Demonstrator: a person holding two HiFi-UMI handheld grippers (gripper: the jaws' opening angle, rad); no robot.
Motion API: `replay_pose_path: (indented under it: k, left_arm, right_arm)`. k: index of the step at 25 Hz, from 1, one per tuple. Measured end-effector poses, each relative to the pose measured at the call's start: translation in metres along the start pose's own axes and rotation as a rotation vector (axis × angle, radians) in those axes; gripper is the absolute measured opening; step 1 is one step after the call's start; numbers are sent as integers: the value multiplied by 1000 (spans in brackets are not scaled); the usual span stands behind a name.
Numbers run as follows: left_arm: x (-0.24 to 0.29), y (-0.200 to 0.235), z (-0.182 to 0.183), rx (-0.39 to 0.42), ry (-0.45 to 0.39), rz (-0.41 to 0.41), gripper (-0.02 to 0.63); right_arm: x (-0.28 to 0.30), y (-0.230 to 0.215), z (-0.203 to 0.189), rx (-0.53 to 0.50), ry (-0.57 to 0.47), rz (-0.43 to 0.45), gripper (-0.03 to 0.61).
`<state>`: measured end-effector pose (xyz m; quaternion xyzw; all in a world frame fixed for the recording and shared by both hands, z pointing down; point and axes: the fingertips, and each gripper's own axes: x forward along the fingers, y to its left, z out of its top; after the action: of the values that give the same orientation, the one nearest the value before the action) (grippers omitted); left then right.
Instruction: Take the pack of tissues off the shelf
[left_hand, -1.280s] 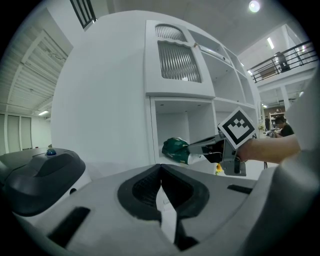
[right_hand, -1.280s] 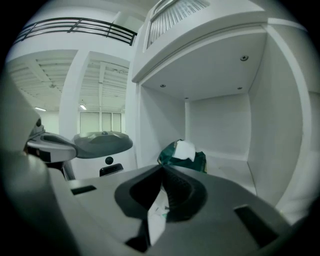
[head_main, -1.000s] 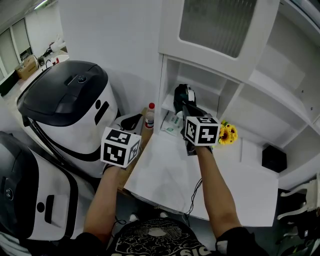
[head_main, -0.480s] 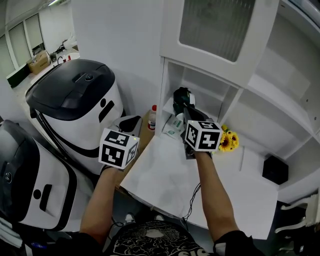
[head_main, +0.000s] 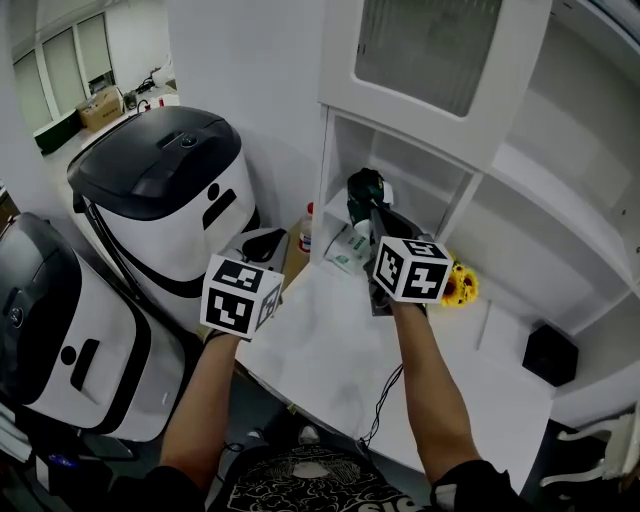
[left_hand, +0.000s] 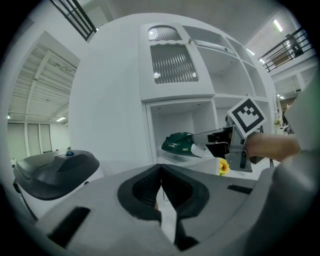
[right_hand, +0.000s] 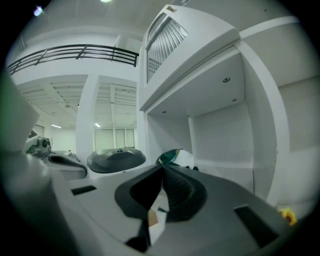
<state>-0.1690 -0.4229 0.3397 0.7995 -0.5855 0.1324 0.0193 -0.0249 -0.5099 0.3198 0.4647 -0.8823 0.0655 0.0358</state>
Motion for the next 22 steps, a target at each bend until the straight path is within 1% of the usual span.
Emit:
replay_pose_path:
  k: [5,9,15,22]
  left_arm:
    - [-7,-10,-5,0,0,-11,8]
    - [-22,-12,-9,3,4,-25,8]
    - [-57,-6,-17,-5,-3,-39,6]
    - [-99,-2,-24,-8,-28,-64,6]
  right_arm:
    - [-14,1,1,-2,-16,-5,6]
    - [-27,9,5,-1,-30,-20,6]
    - [-56,42,8,-20,-38,-39,6]
    - [-95,84,1,-22,-53,-62,6]
